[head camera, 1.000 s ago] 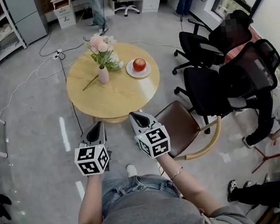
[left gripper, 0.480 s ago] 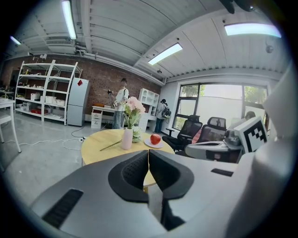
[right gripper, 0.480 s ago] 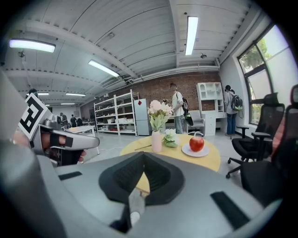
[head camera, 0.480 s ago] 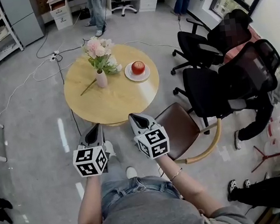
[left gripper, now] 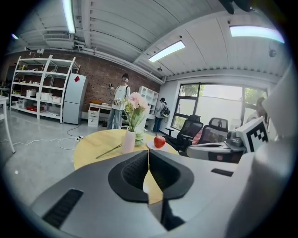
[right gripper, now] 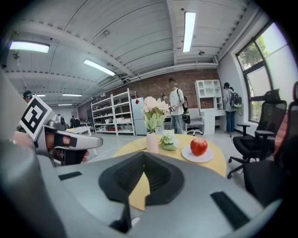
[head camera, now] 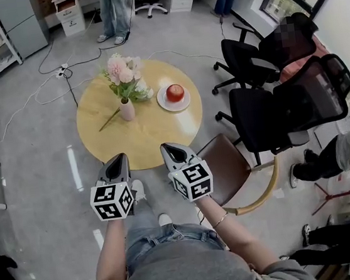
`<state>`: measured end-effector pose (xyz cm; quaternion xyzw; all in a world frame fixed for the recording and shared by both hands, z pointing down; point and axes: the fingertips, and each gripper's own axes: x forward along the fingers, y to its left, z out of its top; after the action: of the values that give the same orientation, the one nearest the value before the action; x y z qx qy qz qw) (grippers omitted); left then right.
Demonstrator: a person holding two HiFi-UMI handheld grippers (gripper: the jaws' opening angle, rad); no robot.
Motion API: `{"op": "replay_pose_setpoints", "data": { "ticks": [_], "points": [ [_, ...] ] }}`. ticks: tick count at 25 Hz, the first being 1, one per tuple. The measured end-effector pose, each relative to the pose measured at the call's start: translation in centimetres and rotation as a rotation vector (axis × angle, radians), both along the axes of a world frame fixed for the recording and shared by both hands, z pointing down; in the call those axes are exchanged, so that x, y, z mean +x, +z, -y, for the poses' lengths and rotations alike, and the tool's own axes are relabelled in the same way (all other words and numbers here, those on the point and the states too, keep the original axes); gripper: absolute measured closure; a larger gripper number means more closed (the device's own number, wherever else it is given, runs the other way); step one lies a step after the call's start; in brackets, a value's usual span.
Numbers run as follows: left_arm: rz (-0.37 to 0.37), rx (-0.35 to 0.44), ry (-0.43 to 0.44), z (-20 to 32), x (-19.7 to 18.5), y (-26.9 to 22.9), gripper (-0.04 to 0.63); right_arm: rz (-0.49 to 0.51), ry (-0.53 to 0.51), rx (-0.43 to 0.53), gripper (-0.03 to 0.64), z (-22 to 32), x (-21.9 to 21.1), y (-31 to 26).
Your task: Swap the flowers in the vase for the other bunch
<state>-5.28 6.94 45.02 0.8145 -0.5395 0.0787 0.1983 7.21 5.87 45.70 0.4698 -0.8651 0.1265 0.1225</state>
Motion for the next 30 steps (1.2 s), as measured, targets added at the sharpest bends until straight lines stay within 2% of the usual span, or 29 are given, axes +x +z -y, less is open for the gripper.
{"op": "replay_pose_setpoints", "data": {
  "ticks": [12, 21, 30],
  "points": [
    [-0.069, -0.033, 0.021, 8.9, -3.2, 0.5, 0.575, -0.019, -0.005, -0.025, 0.606, 8.0, -4.3, 0.8],
    [-0.067, -0.038, 0.09, 14.4, -4.9, 0.5, 0.574, -0.061, 0.033, -0.022, 0.606, 12.8, -6.4, 0.8],
    [-0.083, -0.053, 0.156, 18.4, -5.7, 0.8, 0.574, -0.072, 0.054, -0.054, 0.604, 15.4, -7.5, 1.7]
  ]
}}
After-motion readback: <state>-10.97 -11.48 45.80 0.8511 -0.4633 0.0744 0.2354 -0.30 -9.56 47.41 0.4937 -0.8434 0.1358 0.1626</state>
